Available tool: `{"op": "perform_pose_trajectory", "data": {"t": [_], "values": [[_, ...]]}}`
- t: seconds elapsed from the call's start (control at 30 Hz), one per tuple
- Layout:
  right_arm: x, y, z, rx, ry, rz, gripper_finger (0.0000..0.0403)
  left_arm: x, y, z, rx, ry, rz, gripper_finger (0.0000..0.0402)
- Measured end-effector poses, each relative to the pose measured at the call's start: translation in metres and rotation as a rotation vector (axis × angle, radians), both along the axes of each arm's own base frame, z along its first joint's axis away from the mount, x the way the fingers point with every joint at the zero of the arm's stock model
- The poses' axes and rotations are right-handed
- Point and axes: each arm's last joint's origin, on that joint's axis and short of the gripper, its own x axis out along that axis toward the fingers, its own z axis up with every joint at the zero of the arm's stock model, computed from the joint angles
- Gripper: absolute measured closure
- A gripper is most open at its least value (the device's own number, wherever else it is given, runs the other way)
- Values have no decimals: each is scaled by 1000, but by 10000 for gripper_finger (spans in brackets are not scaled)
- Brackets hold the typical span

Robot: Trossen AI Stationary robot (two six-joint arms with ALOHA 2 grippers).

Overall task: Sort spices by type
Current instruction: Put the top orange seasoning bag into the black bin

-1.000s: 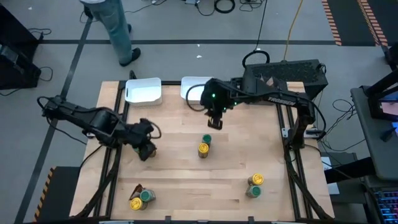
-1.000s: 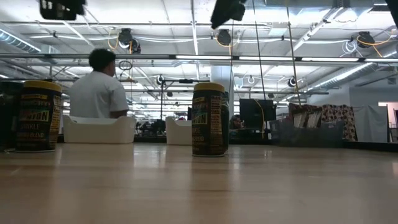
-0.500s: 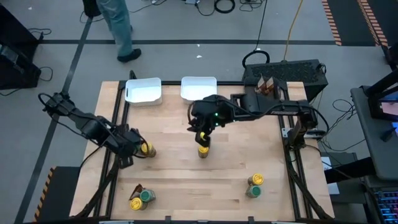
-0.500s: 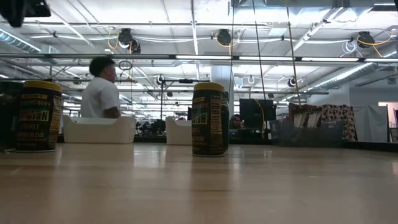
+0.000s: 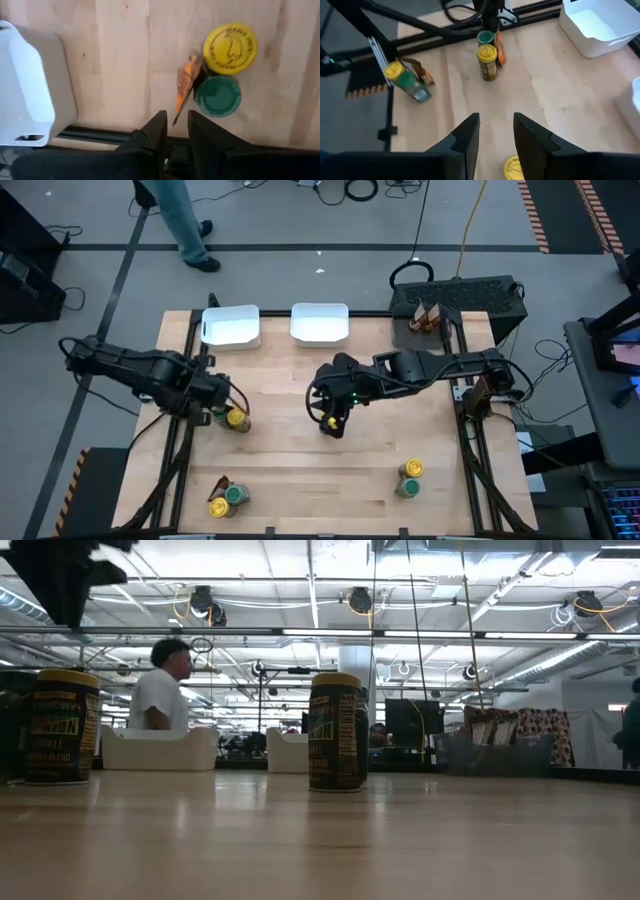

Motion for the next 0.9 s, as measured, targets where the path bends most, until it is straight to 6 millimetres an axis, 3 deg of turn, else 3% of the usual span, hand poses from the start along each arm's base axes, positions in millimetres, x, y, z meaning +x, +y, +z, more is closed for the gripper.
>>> {"op": "perform_pose_trajectory", "data": {"t": [0.27, 0.5, 0.7, 0.9], "values": [[-11, -20, -4, -144, 125, 83, 300, 3, 20, -20, -87, 78, -34, 317], [-24, -44, 5, -252, 159, 162, 300, 3, 27, -21, -163, 75, 29, 317], [-26, -69, 8, -239, 144, 247, 300, 5, 27, -20, -173, 59, 30, 317], [-26, -88, 9, -178, 129, 206, 300, 6, 28, -20, -150, 45, 21, 317]]}}
